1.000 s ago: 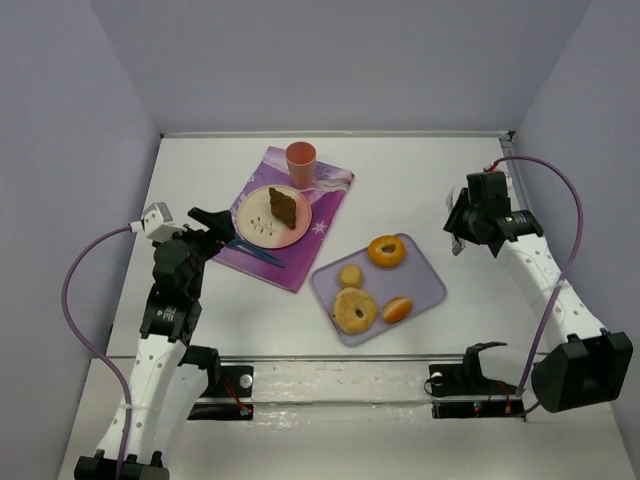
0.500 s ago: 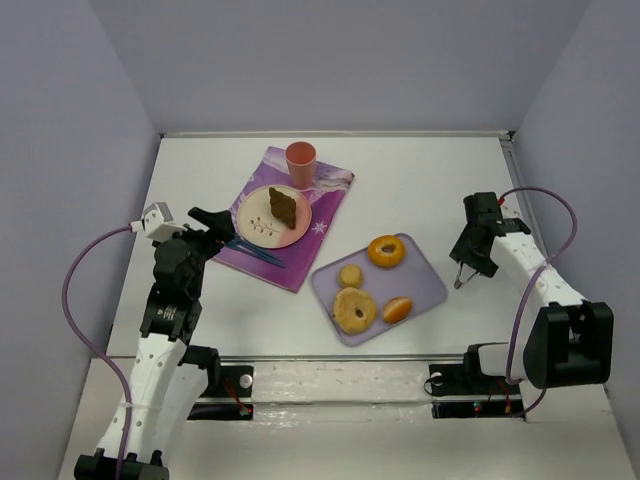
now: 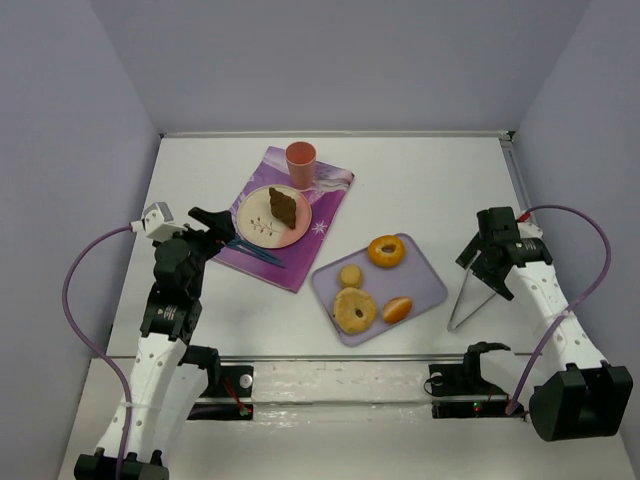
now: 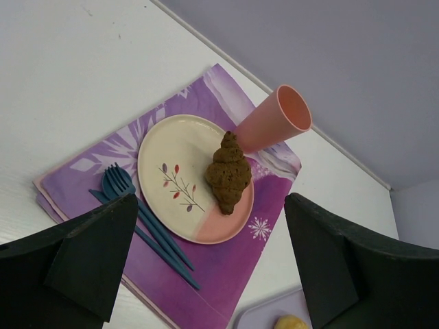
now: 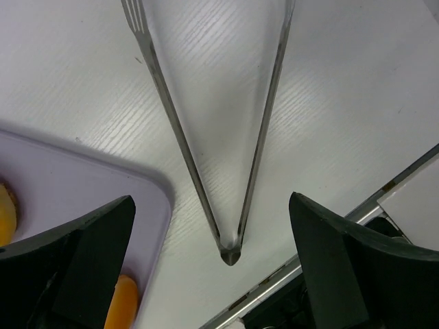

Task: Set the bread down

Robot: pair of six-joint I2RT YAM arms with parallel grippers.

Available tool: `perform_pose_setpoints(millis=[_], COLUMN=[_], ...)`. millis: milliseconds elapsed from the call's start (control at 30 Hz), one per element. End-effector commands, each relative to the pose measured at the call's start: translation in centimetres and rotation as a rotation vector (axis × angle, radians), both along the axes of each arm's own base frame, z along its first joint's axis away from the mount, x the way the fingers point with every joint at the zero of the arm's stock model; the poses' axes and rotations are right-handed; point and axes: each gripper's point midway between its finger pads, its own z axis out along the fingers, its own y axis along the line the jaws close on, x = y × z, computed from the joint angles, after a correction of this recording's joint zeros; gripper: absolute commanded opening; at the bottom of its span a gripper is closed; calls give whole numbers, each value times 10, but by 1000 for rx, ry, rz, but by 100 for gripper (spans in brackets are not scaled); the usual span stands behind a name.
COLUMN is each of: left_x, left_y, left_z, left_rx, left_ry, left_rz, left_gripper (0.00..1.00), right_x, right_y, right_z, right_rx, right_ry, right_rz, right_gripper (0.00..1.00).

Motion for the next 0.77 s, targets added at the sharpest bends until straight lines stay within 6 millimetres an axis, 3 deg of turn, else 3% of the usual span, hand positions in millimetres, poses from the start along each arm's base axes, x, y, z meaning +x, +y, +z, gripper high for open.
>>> perform_pose_setpoints(millis=[0, 367, 567, 733], left_x=[-1, -3, -4, -4], left_y=[5, 10, 16, 14], left_z=[8, 10, 8, 9], left_rx=[3, 4, -4, -9], left_ry=[-35, -34, -24, -23], left_rz=[20, 50, 83, 76], left_gripper=[99, 99, 99, 99], right_x=[8, 40, 40, 40], right_y=[-9, -14, -19, -14], right_z=[33, 110, 123, 121], right_rx=[-41, -95, -109, -100], right_ry=[-92, -403, -534, -560], right_rz=[-34, 32, -8, 43], right_gripper=[100, 100, 100, 100])
